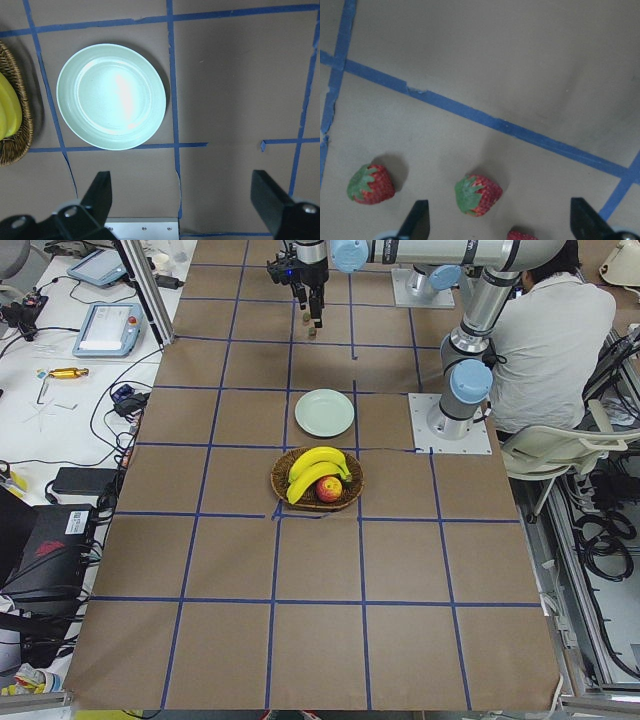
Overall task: Collect all strawberries into plate
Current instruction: 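Lower the right gripper onto a strawberry and close on it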
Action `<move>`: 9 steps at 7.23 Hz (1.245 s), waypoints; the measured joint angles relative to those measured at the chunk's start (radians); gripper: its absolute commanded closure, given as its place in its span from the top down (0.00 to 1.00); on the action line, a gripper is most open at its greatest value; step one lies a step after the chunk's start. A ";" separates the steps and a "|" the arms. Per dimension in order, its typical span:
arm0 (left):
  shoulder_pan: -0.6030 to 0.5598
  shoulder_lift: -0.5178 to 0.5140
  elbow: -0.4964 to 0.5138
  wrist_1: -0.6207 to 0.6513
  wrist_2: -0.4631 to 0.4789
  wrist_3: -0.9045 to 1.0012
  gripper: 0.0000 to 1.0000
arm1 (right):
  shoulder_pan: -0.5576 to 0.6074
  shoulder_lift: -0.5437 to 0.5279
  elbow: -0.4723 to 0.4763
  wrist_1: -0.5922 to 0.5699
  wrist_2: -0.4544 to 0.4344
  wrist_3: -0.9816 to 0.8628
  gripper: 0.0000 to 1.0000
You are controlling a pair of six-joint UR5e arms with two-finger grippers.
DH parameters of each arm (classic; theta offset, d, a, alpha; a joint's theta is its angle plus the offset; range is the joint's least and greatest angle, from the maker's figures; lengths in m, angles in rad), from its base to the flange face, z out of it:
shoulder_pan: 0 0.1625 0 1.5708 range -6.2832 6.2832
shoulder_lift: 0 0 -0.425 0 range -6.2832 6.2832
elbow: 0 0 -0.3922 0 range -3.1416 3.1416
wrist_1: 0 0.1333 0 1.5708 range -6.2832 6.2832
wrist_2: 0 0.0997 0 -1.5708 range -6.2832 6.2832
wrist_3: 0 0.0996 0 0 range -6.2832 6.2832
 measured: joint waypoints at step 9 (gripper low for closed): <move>0.000 0.000 -0.011 0.000 0.003 0.000 1.00 | 0.014 0.035 0.034 -0.006 0.024 -0.009 0.85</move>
